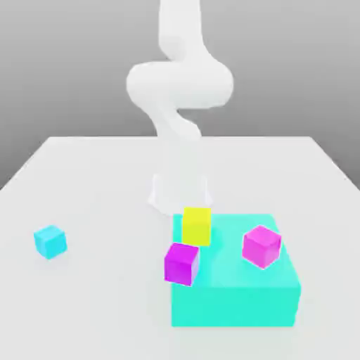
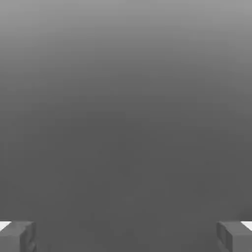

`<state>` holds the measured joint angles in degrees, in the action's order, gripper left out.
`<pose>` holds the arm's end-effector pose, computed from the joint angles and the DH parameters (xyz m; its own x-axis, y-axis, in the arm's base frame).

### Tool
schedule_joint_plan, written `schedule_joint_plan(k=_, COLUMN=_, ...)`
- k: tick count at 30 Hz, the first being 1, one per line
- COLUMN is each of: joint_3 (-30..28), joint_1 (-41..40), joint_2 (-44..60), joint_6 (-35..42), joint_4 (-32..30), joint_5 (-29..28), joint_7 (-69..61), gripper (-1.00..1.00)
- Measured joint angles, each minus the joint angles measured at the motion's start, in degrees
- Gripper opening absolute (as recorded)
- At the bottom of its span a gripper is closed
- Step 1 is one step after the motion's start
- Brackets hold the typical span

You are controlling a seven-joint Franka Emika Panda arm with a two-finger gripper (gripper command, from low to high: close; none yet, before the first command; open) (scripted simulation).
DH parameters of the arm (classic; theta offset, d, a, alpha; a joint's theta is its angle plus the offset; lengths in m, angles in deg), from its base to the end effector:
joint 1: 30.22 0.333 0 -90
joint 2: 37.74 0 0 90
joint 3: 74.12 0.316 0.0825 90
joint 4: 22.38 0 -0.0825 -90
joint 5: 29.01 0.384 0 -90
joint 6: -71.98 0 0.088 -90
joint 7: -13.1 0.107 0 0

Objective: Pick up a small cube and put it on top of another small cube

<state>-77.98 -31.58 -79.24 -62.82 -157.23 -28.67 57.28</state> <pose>0.3756 -0.0426 0.6616 0.4829 -0.7581 0.4383 -0.5731 -0.6521 -0.4964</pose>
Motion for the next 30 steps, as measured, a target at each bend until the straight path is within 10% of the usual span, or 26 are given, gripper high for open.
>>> schedule_joint_plan(k=19, joint_3=-29.5, joint_1=-18.0, joint_2=40.7, joint_6=-27.2, joint_4=-26.1, joint_5=2.7, joint_7=-14.7, gripper=0.00)
schedule_joint_plan(k=30, joint_3=-15.2, joint_1=-29.3, joint_2=54.1, joint_6=-36.2, joint_4=-24.4, joint_5=23.3, joint_7=-30.8, gripper=0.00)
